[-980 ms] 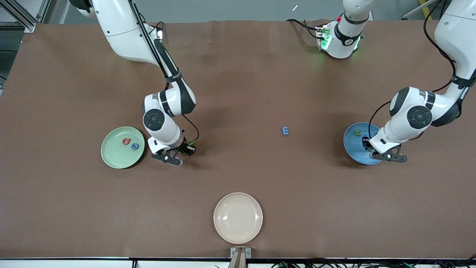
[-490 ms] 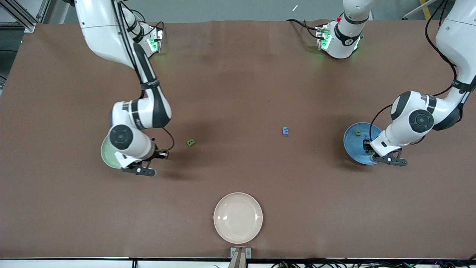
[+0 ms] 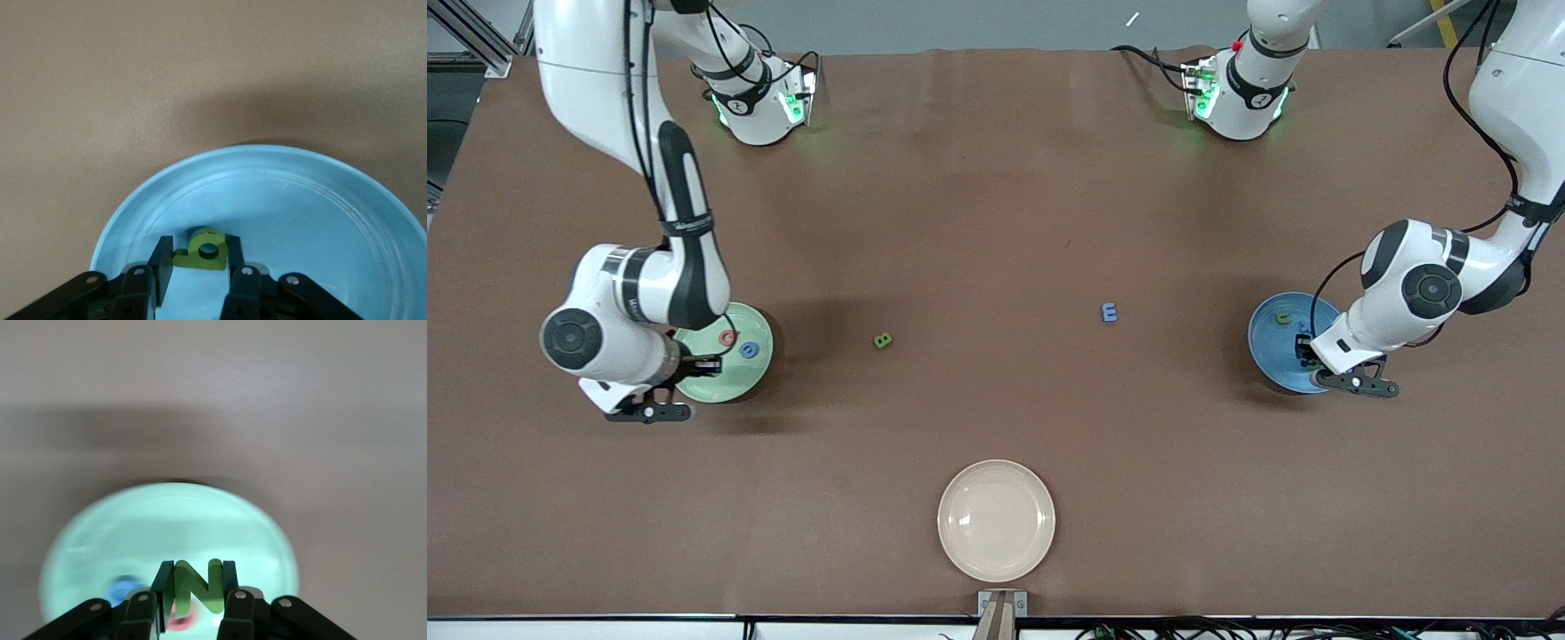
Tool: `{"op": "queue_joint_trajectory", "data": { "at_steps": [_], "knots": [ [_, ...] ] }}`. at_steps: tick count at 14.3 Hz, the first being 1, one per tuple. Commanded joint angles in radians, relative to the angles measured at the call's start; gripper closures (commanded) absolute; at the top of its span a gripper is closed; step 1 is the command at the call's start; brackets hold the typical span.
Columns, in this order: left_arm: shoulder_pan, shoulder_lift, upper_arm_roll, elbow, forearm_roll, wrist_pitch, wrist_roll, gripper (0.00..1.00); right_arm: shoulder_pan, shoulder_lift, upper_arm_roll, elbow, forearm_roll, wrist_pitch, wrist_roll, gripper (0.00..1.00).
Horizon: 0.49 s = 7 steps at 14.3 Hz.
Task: Sort upper and lower case letters into plates
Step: 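Place the N in the green plate while the left gripper places its letter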
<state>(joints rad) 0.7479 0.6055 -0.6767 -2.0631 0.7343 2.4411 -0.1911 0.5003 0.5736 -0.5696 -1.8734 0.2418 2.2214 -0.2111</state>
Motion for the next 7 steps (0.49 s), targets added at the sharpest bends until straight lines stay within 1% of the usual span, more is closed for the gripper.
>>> {"op": "queue_joint_trajectory", "data": {
  "at_steps": [1,2,3,4,6,7],
  "knots": [
    [0.010,-0.006,-0.014,0.006,0.020,-0.010,0.009,0.43,-0.051,-0.029,0.014,-0.110,0.002,0.113,-0.114,0.99],
    [0.010,-0.012,-0.018,0.005,0.016,-0.017,0.006,0.39,-0.057,-0.029,0.016,-0.137,0.004,0.141,-0.134,0.99],
    [0.010,-0.027,-0.036,0.006,0.007,-0.049,0.006,0.39,-0.055,-0.034,0.014,-0.156,0.023,0.153,-0.137,0.99],
    [0.011,-0.035,-0.059,0.009,0.005,-0.095,0.006,0.39,-0.049,-0.043,0.014,-0.159,0.055,0.141,-0.137,0.99],
    [0.011,-0.071,-0.109,0.026,-0.021,-0.192,0.006,0.39,-0.045,-0.067,0.014,-0.159,0.067,0.094,-0.137,0.99],
    [0.011,-0.085,-0.133,0.040,-0.053,-0.232,-0.001,0.28,-0.045,-0.081,0.014,-0.159,0.067,0.074,-0.137,0.99]
  ]
}}
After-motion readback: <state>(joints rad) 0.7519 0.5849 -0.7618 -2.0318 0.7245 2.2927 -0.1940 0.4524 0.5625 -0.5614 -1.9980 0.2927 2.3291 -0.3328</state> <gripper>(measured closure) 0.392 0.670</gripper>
